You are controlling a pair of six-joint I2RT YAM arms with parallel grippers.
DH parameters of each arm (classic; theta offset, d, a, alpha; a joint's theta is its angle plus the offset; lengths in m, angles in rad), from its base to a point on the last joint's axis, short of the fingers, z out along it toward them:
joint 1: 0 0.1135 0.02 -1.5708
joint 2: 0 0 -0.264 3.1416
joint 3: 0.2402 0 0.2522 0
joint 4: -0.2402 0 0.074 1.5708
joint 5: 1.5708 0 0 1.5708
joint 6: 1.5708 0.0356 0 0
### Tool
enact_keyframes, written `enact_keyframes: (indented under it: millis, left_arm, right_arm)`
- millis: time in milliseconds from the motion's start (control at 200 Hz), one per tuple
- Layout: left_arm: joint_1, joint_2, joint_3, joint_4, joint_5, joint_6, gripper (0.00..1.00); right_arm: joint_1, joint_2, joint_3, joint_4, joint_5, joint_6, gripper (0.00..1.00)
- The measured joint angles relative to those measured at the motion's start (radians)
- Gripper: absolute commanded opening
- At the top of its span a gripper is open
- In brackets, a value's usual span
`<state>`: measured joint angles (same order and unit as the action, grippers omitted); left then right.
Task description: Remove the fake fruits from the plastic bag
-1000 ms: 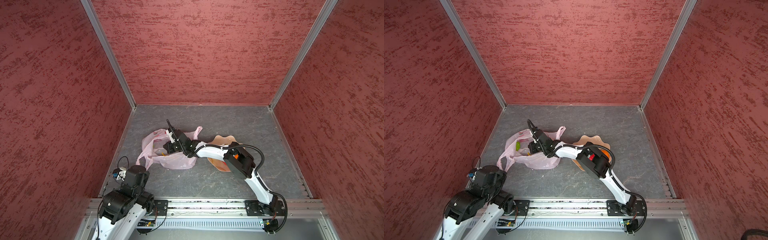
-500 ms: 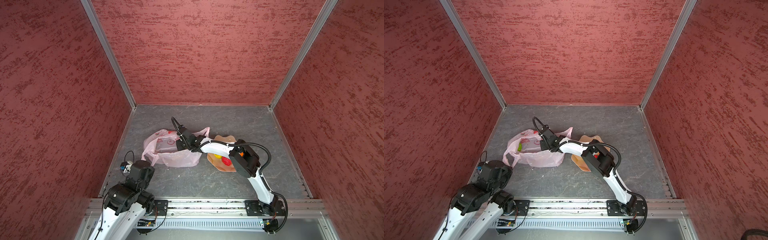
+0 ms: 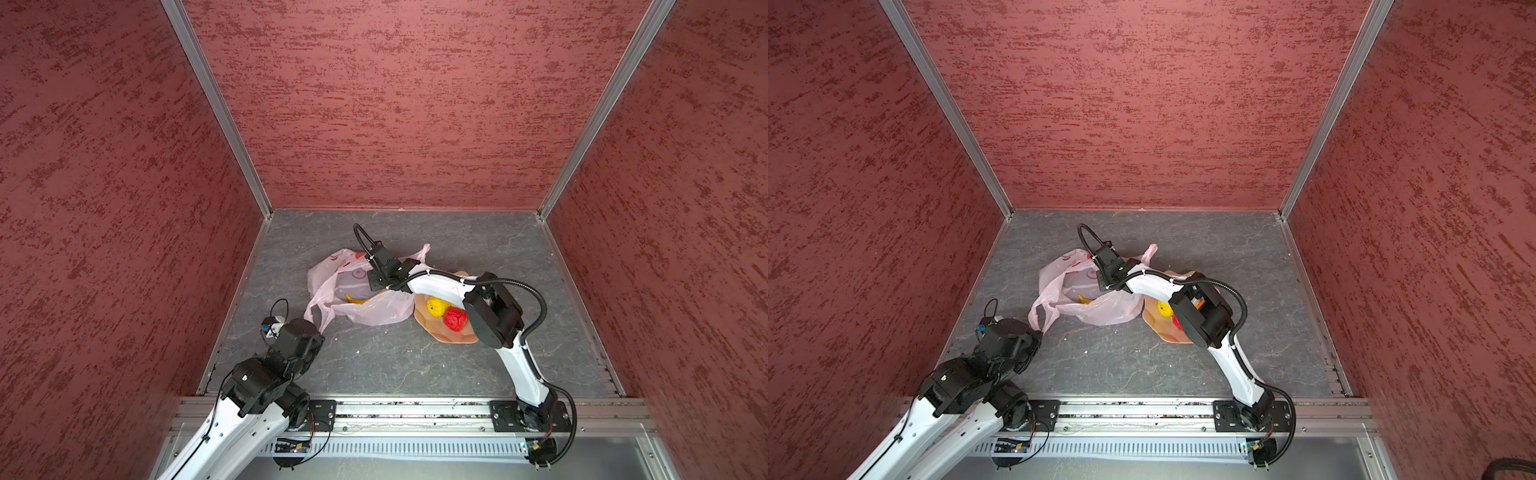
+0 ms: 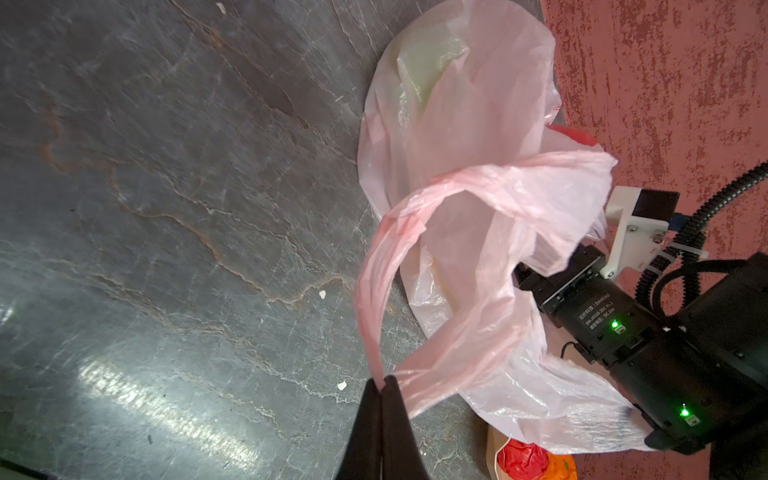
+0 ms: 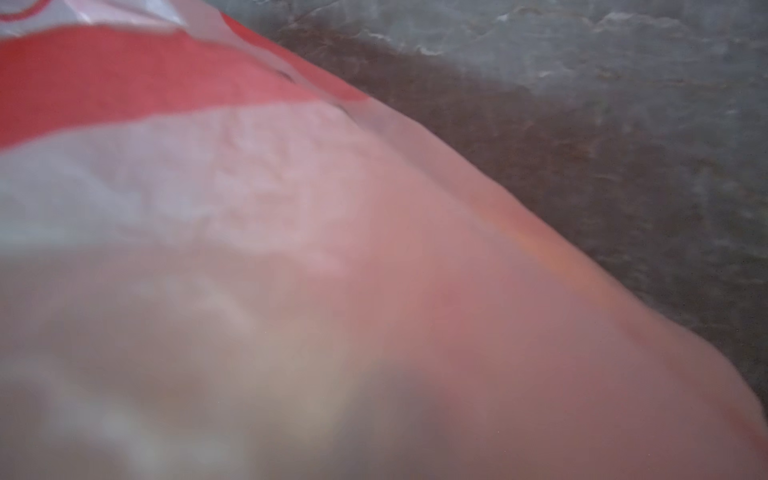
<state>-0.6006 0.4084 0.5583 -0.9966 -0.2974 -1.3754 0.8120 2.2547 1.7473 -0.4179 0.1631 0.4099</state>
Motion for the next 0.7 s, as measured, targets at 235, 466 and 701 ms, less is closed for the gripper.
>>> enact_keyframes:
  millis: [235, 466, 701]
  left_arm:
    - [-0.058, 0.040, 0.001, 0.032, -0.038, -0.020, 0.00]
    - [-0.062, 0.053, 0.037, 0.025, -0.125, -0.023, 0.00]
    - [-0.063, 0.086, 0.079, 0.060, -0.183, 0.010, 0.00]
  right_arm:
    - [-0.046, 0.014, 0.011, -0.004, 0.005, -0.060, 0.20]
    - [-0.044, -0.026, -0.052, 0.045, -0.063, -0.095, 0.35]
    - [-0.005, -0.127, -0.132, 0.125, -0.140, -0.096, 0.42]
